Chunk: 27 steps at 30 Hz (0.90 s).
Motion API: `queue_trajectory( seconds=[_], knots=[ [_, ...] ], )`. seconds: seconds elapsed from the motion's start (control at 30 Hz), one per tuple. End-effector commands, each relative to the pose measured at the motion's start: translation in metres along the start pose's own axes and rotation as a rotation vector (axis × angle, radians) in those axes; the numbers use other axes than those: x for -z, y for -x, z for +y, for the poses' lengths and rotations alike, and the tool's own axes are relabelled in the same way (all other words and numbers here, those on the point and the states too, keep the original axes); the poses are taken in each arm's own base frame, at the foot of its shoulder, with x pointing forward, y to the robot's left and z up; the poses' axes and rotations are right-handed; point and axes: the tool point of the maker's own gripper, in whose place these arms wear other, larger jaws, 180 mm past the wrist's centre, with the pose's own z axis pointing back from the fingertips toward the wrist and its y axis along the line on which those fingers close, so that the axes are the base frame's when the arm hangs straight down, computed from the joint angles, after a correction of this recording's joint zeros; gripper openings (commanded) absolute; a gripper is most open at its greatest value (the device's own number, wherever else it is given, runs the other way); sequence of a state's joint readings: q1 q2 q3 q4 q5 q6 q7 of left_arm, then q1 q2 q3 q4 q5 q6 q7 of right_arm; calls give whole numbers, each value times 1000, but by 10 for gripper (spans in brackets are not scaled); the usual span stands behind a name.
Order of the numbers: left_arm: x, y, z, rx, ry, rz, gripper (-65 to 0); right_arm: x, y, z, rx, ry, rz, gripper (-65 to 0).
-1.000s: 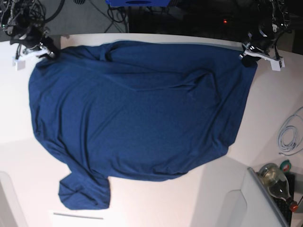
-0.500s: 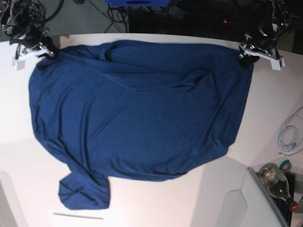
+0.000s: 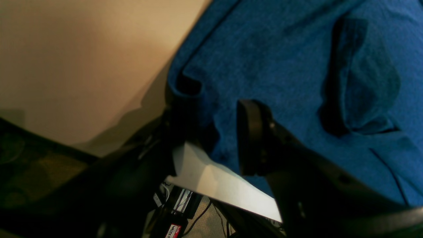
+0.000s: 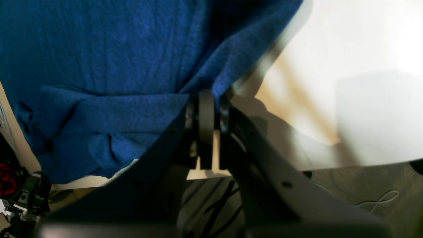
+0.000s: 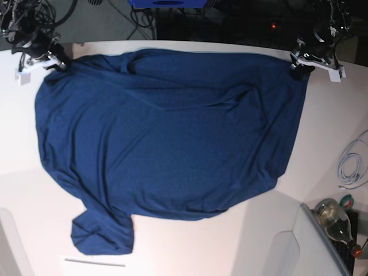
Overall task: Layout the t-shirt on the table in an organized manner, then fold the t-shirt properly
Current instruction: 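Hold both shirt corners and pull them apart to stretch the edge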
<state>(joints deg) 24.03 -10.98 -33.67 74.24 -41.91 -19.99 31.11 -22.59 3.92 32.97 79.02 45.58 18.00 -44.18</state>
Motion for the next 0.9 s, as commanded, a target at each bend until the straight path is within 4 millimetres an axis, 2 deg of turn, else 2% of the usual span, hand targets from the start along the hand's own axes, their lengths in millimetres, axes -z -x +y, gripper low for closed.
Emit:
queue_trajectory(
  seconds=[0.0,0.07,0.1,0.13,0.2,0.33,0.4,0.63,0.77,0.87],
  knots=[
    [-4,-7,3,15,-1,-14,-406,-4,-9,1,-19,-5,-21,-650],
    [-4,-6,4,15,-2,-13,-415,-5,-10,0,-19,-3,-23,-650],
    [-4,-6,4,15,-2,-13,-446,-5,-9,0,-18,-2,-22,-650],
    [-4,-6,4,15,-2,-13,-492,-5,-9,0,-18,-2,-22,-650],
    [-5,-7,3,19,0,-14,-647,-7,-12,1,-23,1,-33,-650],
    [-9,-9,0,28,6,-20,-650,-19,-18,11,-55,-2,-65,-650],
    [-16,-10,-2,51,8,-23,-650,-21,-13,10,-8,28,-51,-650],
    [-32,-32,-22,85,8,-95,-650,-29,-17,16,42,64,-40,-650],
    [-34,-33,-23,93,9,-98,-650,-30,-17,11,80,90,-42,-650],
    [-32,-26,-17,77,-3,-82,-650,-30,-18,10,77,93,-48,-650]
  ],
)
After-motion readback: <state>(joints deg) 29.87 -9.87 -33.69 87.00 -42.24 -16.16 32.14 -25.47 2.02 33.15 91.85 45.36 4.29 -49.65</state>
